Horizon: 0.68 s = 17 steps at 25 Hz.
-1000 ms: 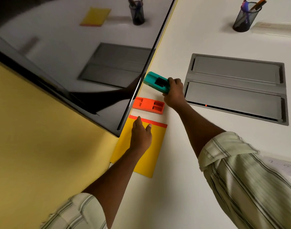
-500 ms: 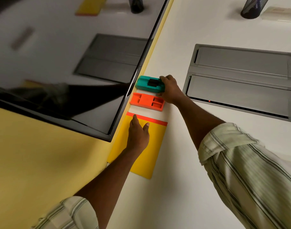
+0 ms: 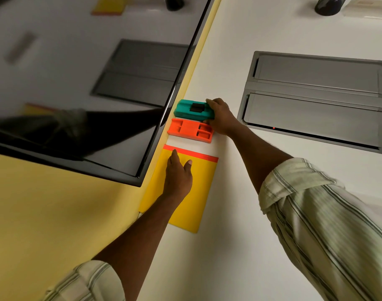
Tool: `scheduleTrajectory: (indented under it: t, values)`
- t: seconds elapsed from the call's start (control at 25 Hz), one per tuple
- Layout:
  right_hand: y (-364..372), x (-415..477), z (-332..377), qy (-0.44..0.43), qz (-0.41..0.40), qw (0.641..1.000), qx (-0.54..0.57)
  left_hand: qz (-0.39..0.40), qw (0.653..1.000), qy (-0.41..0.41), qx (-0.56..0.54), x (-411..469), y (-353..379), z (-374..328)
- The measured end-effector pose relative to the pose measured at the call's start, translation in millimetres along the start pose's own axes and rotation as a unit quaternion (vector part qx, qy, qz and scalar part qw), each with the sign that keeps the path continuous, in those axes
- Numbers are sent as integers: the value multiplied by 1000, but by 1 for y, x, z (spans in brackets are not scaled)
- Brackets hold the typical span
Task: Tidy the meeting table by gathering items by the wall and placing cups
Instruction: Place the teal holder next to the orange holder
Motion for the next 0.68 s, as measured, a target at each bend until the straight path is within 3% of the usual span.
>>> scheduleTrajectory:
  t: [0.32,0.48,0.68]
  values:
    - [1,-3,0,18,6,1000,6,-10,1000,14,-20,-3,-8,-10]
    - [-26,-19,1,45,-85,995,3,-15,999,39,-7,-11,-14,-16]
    - [-45,-74,10,50,-137,989,-17,0,998,62,12,-36,-2,-32]
Point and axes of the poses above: each hand's wrist, its own x-axis towards the middle knuckle, its own y-axis out of the palm, z = x × y, the point moved 9 cm from there along x, towards the middle knuckle, and after that the axes turned 6 degrees about -y, right-handed, at the moved point
